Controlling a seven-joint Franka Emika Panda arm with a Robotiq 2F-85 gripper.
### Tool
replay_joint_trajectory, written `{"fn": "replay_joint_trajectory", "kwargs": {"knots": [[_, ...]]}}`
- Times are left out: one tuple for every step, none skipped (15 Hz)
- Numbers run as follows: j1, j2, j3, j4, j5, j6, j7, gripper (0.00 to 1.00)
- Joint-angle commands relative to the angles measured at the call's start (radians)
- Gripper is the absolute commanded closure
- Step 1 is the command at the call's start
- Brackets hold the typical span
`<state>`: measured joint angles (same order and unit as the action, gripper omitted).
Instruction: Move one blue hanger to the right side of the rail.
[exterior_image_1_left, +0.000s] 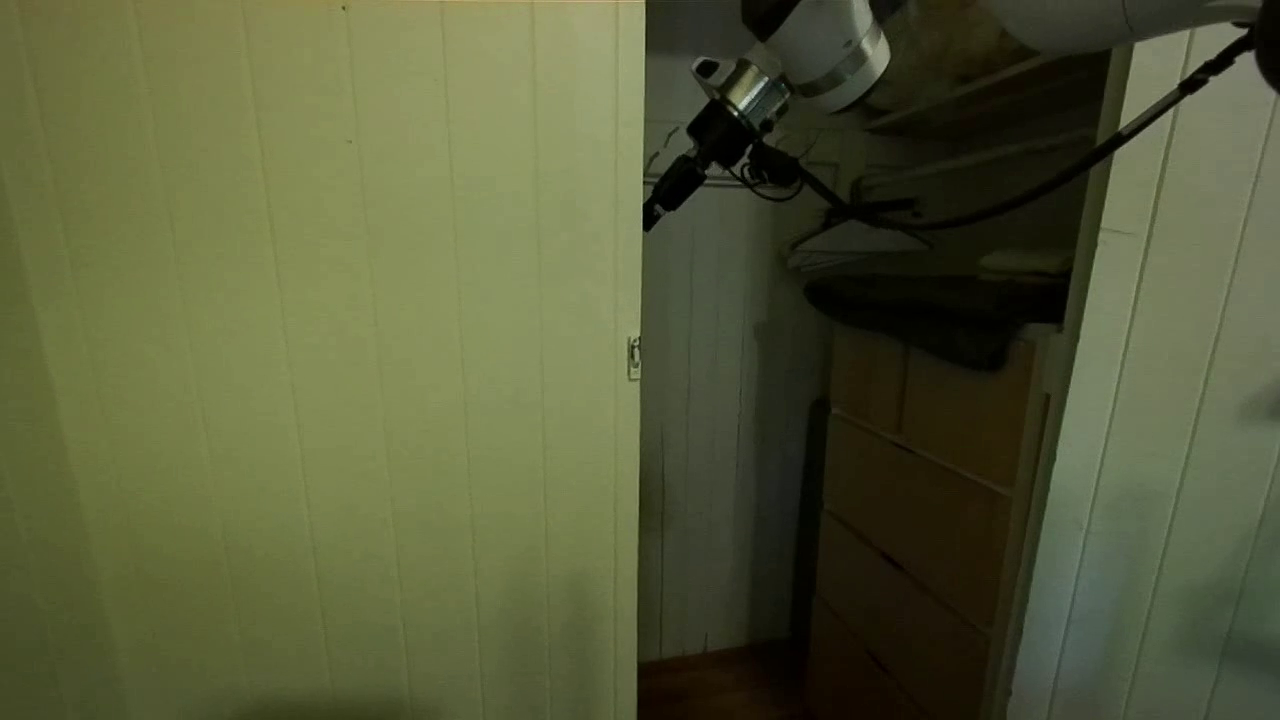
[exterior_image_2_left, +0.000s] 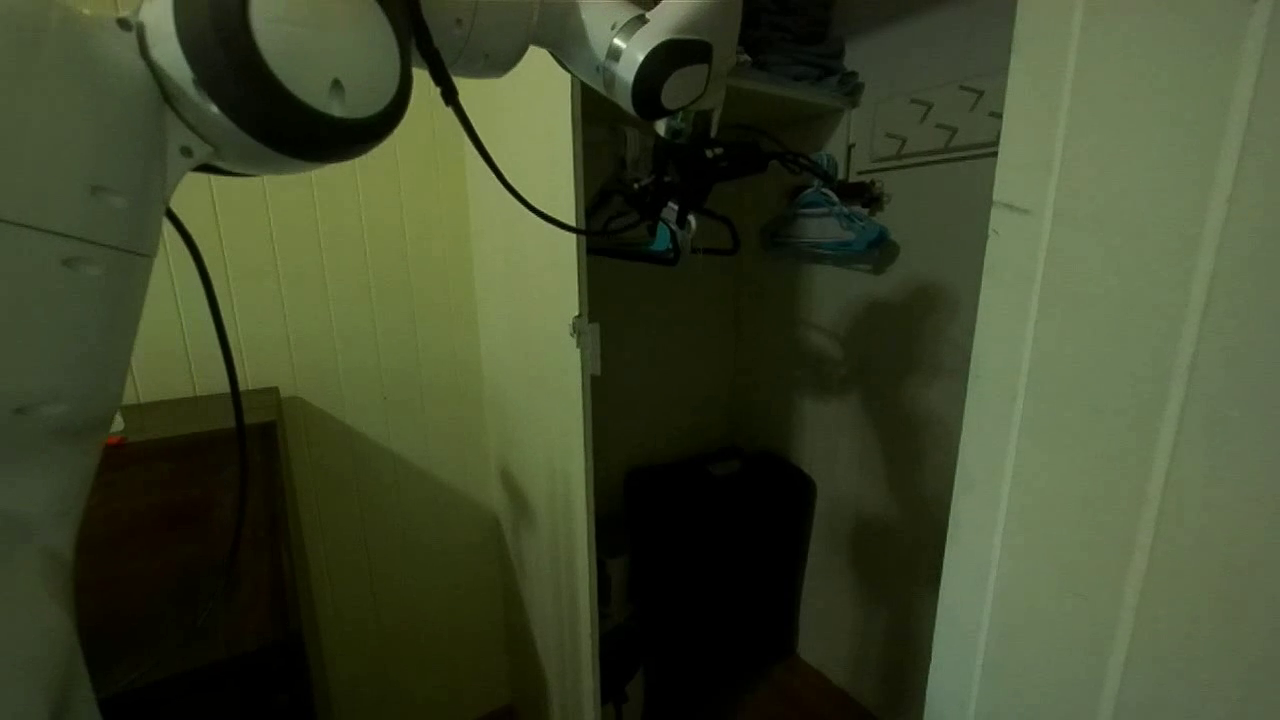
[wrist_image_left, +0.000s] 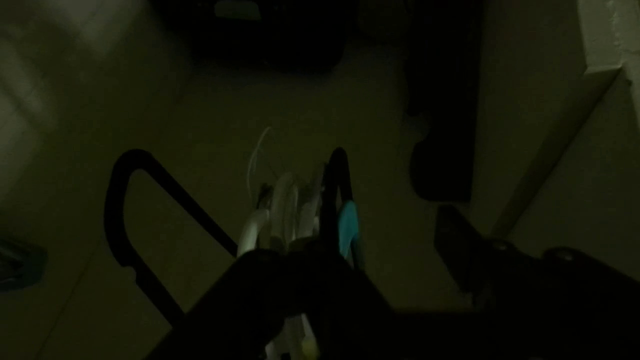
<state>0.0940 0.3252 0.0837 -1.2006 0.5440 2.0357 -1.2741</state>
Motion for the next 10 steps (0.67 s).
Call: {"fn": "replay_joint_trajectory", "kwargs": {"knots": [[-0.007,0.098,0.022,0.130,0.042,-0.012,-0.038,0.43],[-0.006,0.115,0.026,0.152,0.041,-0.016,-0.037,0.44],[-0.007,0.131,0.031,0.173,0.042,-0.020,-0.038,0.45],[-0.008,0.148,0.039,0.194,0.047,-0.022,-0.039,0.47],[-0.009,0.162,0.045,0.212,0.050,-0.025,-0.036,0.52],[-0.011,0.175,0.051,0.231,0.055,-0.032,-0.031,0.53],[-0.014,0.188,0.058,0.250,0.064,-0.047,-0.025,0.56],[-0.015,0.198,0.061,0.265,0.066,-0.056,-0.013,0.58],[-0.014,0.206,0.063,0.278,0.071,-0.063,-0.006,0.59],[-0.016,0.216,0.067,0.294,0.076,-0.073,-0.004,0.62]]}}
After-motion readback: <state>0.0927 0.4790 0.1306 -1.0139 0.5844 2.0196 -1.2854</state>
